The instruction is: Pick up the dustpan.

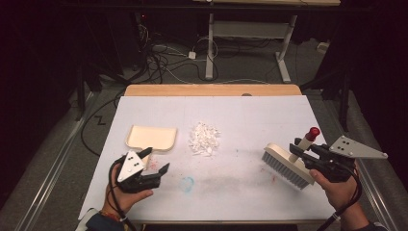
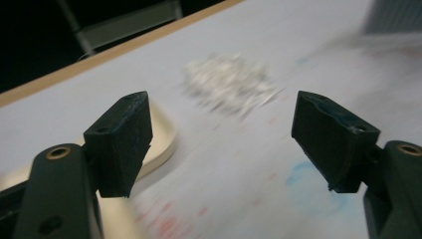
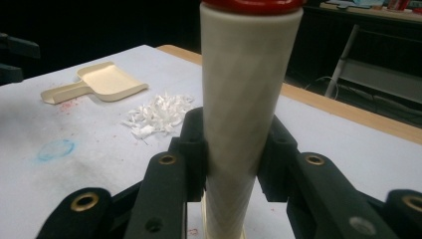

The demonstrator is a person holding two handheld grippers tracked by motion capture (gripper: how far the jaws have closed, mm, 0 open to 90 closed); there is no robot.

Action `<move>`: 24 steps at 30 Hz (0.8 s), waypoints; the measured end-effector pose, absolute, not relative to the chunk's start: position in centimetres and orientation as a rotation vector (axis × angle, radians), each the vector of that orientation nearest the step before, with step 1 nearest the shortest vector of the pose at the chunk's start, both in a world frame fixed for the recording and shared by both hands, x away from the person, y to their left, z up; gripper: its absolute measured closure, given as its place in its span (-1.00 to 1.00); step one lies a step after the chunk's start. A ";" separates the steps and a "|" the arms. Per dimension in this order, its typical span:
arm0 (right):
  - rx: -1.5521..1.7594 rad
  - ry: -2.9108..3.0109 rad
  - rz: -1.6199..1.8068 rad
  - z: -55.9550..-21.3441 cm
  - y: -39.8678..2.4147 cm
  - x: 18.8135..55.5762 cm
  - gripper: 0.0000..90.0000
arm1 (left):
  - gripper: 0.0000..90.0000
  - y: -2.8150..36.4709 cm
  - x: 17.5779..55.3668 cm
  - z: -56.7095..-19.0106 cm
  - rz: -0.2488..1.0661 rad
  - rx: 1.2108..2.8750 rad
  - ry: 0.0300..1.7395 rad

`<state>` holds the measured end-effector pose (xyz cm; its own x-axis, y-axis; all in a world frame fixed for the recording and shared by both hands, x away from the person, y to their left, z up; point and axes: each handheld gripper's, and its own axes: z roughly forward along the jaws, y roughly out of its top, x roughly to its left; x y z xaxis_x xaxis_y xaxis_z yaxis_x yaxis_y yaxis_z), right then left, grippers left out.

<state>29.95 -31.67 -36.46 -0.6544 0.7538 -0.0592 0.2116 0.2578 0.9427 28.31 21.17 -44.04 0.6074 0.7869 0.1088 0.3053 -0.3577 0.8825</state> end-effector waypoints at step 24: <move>0.856 2.061 1.355 -36.4 -31.0 30.4 0.55 | -0.47 23.3 31.2 -46.3 0.426 1.986 1.355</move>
